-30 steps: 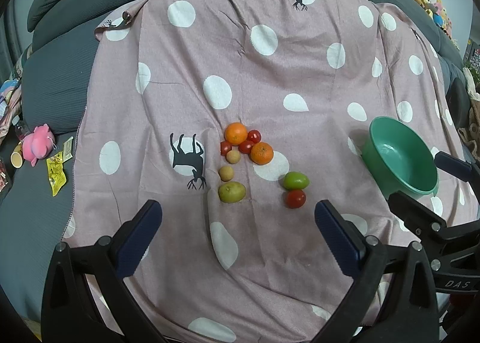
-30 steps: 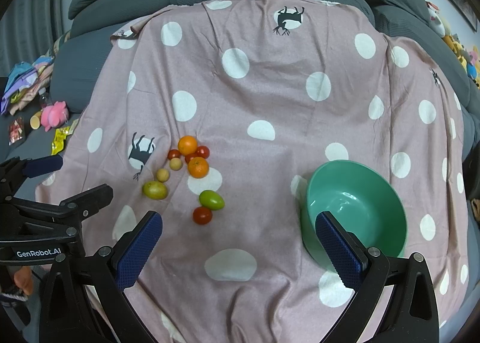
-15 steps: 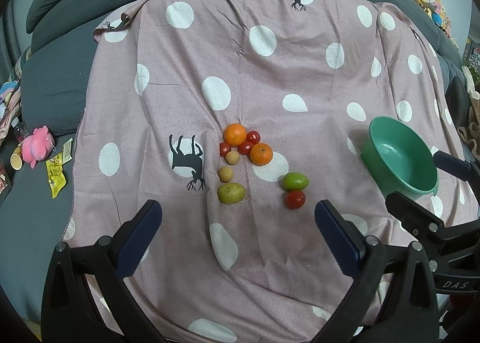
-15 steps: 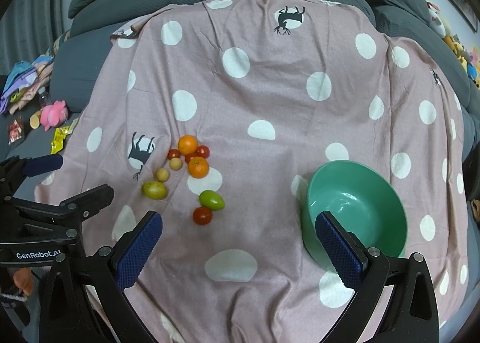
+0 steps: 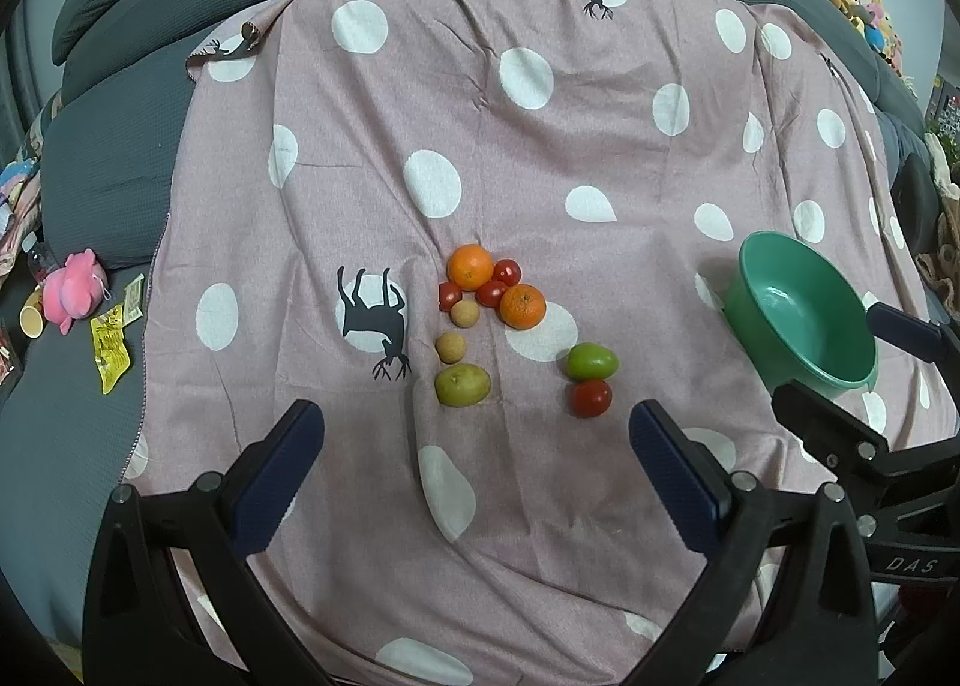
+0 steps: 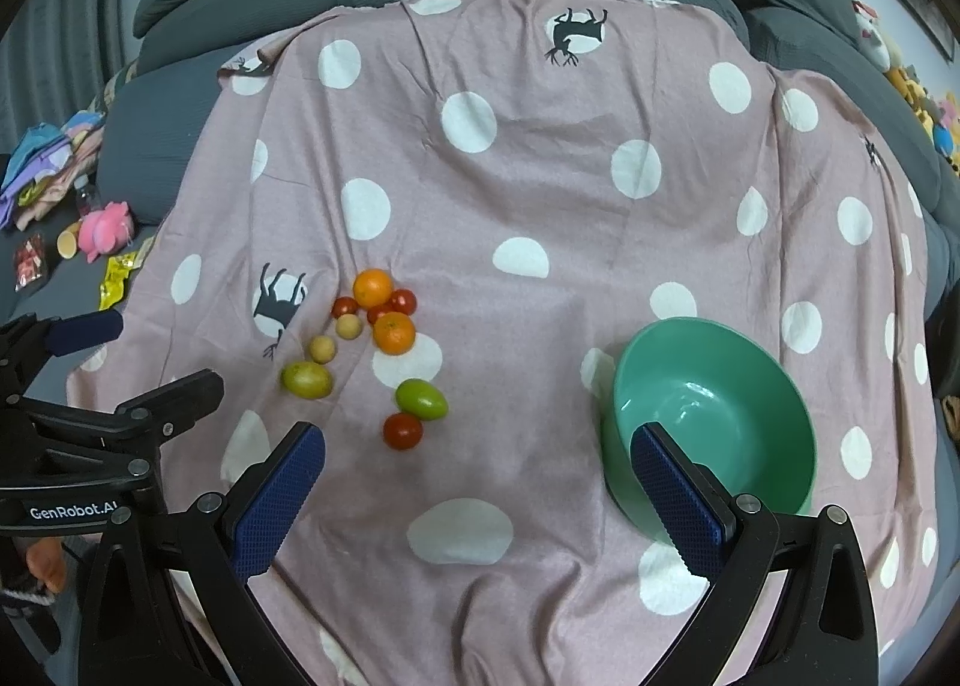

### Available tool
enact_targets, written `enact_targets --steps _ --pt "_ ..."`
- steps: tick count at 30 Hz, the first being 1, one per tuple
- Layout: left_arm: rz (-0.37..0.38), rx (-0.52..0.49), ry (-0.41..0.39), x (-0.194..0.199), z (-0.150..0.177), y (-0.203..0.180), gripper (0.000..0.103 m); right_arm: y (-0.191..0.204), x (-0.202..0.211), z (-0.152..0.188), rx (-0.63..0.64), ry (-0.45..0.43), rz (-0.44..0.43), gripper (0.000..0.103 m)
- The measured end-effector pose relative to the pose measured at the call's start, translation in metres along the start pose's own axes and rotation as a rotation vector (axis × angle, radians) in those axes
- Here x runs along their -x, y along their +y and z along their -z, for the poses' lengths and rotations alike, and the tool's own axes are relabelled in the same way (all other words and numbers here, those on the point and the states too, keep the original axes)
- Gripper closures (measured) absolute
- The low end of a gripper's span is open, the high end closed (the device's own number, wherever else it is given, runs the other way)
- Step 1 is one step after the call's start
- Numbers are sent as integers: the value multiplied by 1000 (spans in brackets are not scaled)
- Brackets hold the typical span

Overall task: Organize fruits
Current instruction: 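Grasp an orange with the right tool while the left tool grasps the other orange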

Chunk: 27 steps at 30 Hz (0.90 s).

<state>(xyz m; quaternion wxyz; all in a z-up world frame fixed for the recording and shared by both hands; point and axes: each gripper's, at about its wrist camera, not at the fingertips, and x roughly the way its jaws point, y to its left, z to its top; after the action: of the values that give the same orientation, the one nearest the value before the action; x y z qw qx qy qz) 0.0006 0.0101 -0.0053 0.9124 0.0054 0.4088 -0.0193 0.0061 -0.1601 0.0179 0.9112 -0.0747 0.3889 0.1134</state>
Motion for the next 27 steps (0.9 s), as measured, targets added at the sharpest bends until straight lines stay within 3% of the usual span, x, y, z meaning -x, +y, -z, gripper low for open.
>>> enact_targets --steps 13,15,19,22,24,27 --pt "32 29 19 -9 5 12 1 0 -11 2 -1 18 -7 0" --pt "81 50 11 -7 6 17 1 -2 -14 5 -7 22 -20 0" --pt "297 127 7 -7 15 36 1 -3 -22 18 -6 32 -88 0" --pt "358 150 45 -17 23 40 1 -4 -34 30 -4 64 -148 0" --pt "406 180 112 -31 30 43 1 -3 -42 37 -13 90 -190 0" --pt "391 185 148 -40 37 43 1 -5 -55 46 -49 121 -255 0"
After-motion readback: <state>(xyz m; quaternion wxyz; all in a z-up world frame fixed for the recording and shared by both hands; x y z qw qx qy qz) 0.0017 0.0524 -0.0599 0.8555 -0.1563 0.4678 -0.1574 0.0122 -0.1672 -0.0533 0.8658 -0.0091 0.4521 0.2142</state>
